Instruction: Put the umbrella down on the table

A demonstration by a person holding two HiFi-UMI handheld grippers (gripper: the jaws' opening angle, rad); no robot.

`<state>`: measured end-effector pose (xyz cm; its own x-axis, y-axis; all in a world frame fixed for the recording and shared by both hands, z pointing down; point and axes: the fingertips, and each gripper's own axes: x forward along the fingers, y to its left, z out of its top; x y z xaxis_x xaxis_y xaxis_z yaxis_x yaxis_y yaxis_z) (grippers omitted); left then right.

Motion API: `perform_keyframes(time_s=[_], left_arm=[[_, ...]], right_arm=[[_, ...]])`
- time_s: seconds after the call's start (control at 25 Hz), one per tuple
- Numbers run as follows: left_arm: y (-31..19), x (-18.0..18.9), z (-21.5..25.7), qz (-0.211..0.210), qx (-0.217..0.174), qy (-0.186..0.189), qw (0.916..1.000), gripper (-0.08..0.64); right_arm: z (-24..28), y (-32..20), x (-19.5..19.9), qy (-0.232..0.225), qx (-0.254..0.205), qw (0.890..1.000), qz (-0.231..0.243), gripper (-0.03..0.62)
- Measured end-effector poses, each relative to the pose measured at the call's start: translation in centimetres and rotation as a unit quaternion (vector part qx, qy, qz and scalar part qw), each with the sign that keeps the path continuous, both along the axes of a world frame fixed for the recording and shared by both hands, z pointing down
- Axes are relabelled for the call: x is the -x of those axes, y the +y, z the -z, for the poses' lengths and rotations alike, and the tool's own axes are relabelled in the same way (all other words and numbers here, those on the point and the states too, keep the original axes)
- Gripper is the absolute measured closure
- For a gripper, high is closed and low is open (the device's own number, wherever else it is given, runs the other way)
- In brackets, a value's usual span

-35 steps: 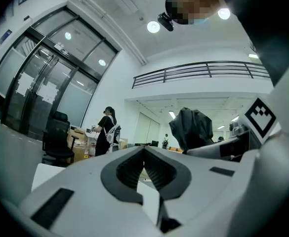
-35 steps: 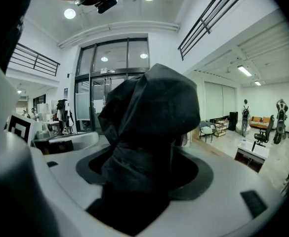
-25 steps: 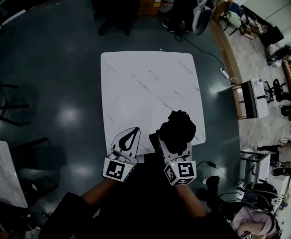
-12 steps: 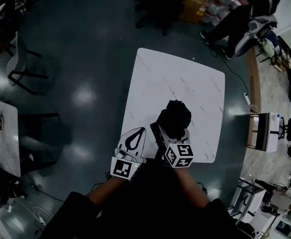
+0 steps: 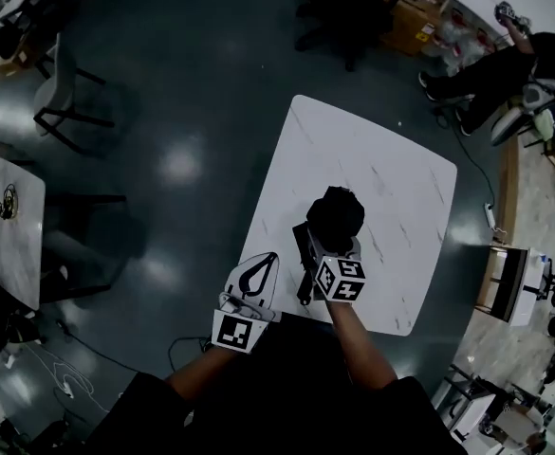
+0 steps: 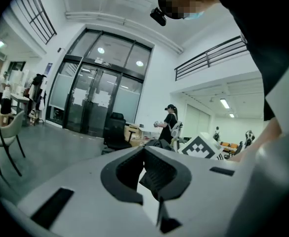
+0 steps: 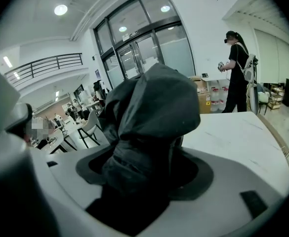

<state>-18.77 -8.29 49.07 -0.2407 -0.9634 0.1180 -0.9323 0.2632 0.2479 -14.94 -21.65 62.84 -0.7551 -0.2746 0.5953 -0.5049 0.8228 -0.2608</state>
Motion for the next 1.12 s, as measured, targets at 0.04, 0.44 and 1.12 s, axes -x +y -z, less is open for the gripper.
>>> perform_keyframes(time_s=[0.04,0.44,1.12], left_arm=[[0.2,0.3,-0.1,0.013,0.005,-0.001,0.9999,0.552],[1.3,3.0,-0.7,0.073,0.013,0.018,0.9971,0.552],[5.6,5.3,-1.9,0.129,0.031,0.032,0.9907,0.552]], right_arm=[[-0.7,-0.3,0.3,0.006,0.001,1.0,0.002,0.258],[-8.0,-0.7,2.7,0.076,0.018,0.997,0.014,0.258],[-16.8,-1.0,4.2,0.165,0.06,0.984,-0.003,0.253]])
